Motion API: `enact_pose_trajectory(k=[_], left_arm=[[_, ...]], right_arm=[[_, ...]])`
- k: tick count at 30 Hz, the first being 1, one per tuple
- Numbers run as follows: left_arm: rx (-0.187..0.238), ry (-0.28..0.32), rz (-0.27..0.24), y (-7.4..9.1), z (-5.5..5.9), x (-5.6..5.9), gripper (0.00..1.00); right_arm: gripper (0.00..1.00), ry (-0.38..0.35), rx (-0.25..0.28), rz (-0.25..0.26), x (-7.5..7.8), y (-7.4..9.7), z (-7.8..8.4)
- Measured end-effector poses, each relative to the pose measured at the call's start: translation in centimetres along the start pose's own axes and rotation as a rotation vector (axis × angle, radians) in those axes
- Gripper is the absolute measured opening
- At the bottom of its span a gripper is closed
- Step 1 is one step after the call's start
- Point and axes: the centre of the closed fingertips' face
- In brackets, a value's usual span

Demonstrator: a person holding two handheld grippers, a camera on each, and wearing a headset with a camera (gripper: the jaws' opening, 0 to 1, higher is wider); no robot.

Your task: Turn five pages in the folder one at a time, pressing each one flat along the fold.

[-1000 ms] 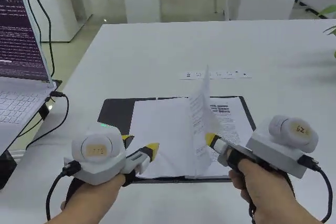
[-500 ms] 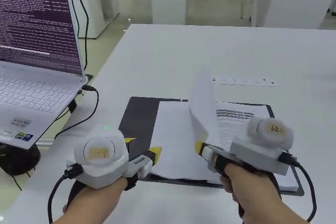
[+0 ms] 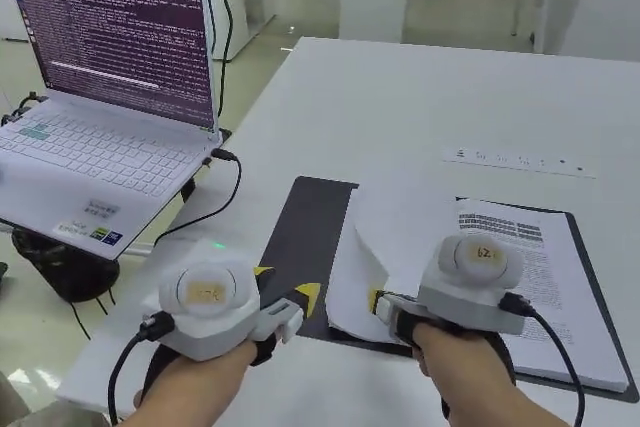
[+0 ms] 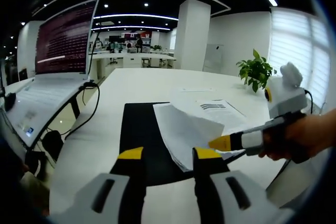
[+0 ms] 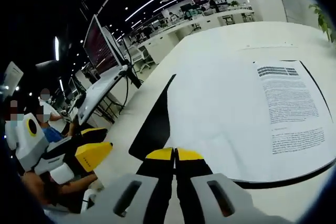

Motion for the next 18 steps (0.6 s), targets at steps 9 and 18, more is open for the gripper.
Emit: enact_pose_trajectory(k=[9, 18], left_arm=[[-0.021, 0.024, -0.024, 0.7, 1.1, -0.8, 0.34], [-0.042, 0.048, -0.041, 1.0, 2.3, -1.2, 0.34]], right_arm=[[0.00, 0.055, -0.089, 0.040, 1.4, -3.0, 2.8], [0.00, 0.056, -0.085, 0.033, 1.7, -3.4, 3.6]])
Point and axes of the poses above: the centre of the closed fingertips' face, and the gripper's own axes: y roughly backward along the fingers, x roughly to its right, z roughly out of its underside, and after that the axes turned 6 degrees about -y, right-handed
